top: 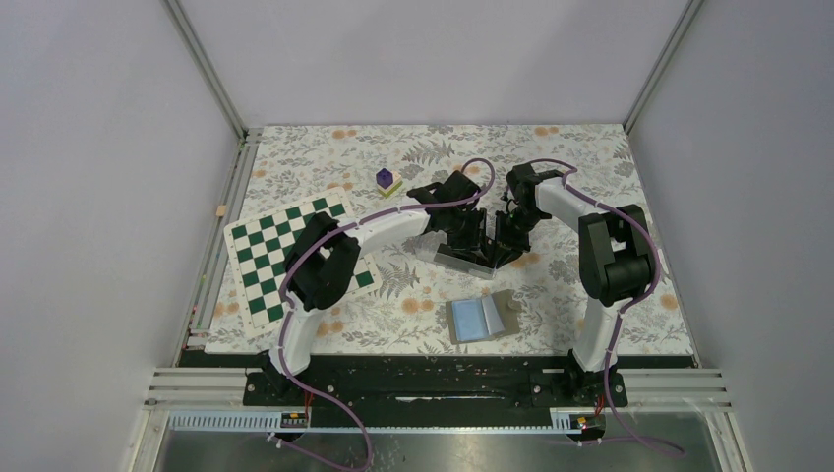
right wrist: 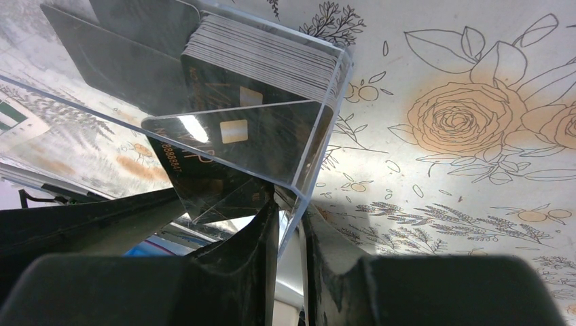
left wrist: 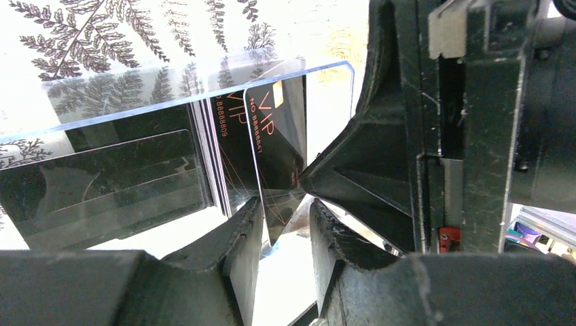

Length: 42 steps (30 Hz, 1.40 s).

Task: Put the credit cards into the card holder
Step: Pick up the credit card from the storage box.

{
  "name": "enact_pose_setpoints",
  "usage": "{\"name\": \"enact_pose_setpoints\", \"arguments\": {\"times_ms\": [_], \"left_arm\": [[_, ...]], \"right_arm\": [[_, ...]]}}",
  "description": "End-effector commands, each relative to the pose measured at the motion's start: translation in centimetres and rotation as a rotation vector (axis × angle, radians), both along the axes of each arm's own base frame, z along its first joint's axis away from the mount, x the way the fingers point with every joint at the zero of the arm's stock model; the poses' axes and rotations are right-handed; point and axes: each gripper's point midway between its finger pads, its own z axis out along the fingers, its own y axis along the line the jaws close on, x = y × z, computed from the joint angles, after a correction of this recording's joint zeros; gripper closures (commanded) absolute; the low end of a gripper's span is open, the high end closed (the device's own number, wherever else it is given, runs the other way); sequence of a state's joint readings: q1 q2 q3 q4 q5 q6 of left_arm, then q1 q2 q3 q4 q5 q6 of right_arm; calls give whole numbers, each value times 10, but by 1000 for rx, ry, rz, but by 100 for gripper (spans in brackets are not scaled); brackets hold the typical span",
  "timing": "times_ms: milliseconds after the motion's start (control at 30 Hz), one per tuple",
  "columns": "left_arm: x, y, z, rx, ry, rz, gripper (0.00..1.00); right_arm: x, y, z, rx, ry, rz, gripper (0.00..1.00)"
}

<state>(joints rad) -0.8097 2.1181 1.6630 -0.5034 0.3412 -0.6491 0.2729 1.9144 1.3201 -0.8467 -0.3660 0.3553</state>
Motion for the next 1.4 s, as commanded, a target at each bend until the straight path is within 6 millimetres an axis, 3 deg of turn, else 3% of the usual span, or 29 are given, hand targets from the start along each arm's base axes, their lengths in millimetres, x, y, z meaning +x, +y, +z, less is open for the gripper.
{"name": "enact_pose_setpoints", "arguments": {"times_ms": [0,433,833,1167,1367], "left_arm": [[11,-15,29,-74,-70,-22,68],[4,-27,38,-152,-55,-66,85],[-1,-32,31,-122,-48,-99,79],[-5,-42,54,-226,-42,-109,73],[-4,-38,51,-265,-13,-88,75]], "right_arm": [[-1,3,-9,5,3,29,77],[-1,3,-10,4,6,29,77],[-1,3,-10,3,6,30,77],[-1,2,-10,2,7,32,77],[-1,3,-10,3,5,34,77]]}}
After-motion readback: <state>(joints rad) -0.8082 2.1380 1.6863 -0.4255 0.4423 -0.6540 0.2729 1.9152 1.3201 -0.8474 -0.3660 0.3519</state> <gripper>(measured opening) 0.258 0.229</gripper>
